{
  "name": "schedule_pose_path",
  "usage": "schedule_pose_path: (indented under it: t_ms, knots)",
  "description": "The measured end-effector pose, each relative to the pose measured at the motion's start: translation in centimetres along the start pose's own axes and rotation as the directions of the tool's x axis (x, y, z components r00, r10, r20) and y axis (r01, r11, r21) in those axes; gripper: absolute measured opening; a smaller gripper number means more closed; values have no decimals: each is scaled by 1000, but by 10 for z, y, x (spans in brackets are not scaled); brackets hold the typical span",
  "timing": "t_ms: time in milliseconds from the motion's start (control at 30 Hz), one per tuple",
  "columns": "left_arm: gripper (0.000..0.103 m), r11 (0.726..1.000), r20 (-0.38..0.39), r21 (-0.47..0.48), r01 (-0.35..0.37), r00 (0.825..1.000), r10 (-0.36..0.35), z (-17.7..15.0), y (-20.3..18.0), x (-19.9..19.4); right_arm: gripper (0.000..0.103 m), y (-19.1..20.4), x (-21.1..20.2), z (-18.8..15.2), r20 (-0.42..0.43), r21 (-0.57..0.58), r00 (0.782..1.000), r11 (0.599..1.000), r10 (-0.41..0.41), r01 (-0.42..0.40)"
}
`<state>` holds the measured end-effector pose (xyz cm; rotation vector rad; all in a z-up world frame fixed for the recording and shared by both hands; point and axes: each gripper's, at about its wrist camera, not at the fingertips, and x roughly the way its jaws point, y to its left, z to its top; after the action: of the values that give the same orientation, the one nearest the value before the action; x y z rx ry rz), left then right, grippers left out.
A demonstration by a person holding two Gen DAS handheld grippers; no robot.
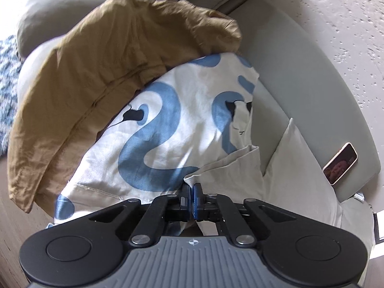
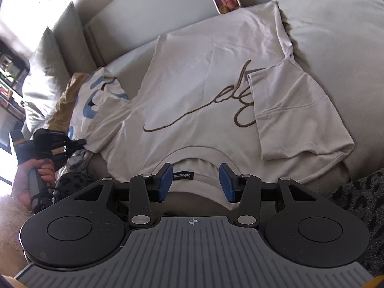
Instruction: Fold clothes
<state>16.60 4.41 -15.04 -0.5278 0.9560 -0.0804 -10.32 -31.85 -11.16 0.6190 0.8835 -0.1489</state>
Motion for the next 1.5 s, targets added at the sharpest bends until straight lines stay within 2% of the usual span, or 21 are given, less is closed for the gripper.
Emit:
schedule_pose_path:
  t_ms: [67,167,267,333,400,467,633,700,733,833,867,933,967,1033,1067,1100,1200,1300,1433,1500]
  knots:
    - [0,999,25,40,3,1000,-4,-3,-9,-9,49,-1,-1,0,0,1,1000,1000,2,-2]
    - [0,985,82,175,4,996,-18,-12,-35,-22,49,-1,-2,0,5,3,1000,1000,5,-5]
    - [0,944,121,330,9,991,-52,-25,-66,-29,49,-2,-4,1,8,6,1000,1000,10,-10]
    - [0,899,138,438,5,988,-73,-36,-87,-30,49,-3,-5,0,11,8,1000,1000,13,-13]
    - [0,836,149,549,-3,984,-95,-53,-108,-30,49,-5,-6,0,15,16,1000,1000,18,-18]
    - [0,752,136,660,-2,984,-117,-76,-129,-30,49,-7,-8,0,22,26,1000,999,21,-22]
    - [0,476,32,879,35,991,-132,-150,-167,-20,49,-15,-15,1,45,51,999,998,22,-24]
    - [0,387,-6,920,51,993,-117,-177,-173,-14,49,-18,-18,1,53,62,998,998,19,-22]
    - [0,362,-20,930,57,994,-106,-186,-174,-11,49,-20,-19,1,57,66,998,998,17,-21]
    - [0,339,-55,938,72,997,-60,-201,-171,1,49,-25,-21,2,62,80,998,997,13,-18]
    - [0,354,-61,932,75,997,-52,-201,-169,2,49,-27,-21,2,64,84,998,996,12,-17]
    - [1,438,-59,896,77,997,-54,-187,-160,-1,49,-29,-22,2,65,89,998,996,10,-16]
    - [8,479,-58,875,77,997,-54,-180,-156,-3,49,-29,-22,1,65,90,998,996,10,-16]
    - [30,557,-56,827,78,997,-56,-166,-148,-7,49,-30,-21,1,65,92,998,996,12,-18]
    - [48,594,-55,800,78,997,-56,-159,-144,-9,49,-31,-21,1,64,93,998,995,13,-19]
    - [51,631,-54,772,78,997,-57,-152,-139,-11,49,-31,-20,1,64,94,998,995,15,-21]
    - [55,731,-50,678,77,997,-58,-131,-127,-17,49,-34,-20,2,79,106,997,994,12,-21]
    - [55,817,-47,572,75,997,-59,-109,-114,-23,49,-44,-23,6,109,144,994,990,-24,8]
    - [52,888,-75,460,23,997,13,-64,-95,-1,49,-62,-26,10,119,229,991,973,-53,24]
    - [52,910,-135,413,30,991,28,-48,-87,15,49,-66,-26,9,120,245,991,969,-54,23]
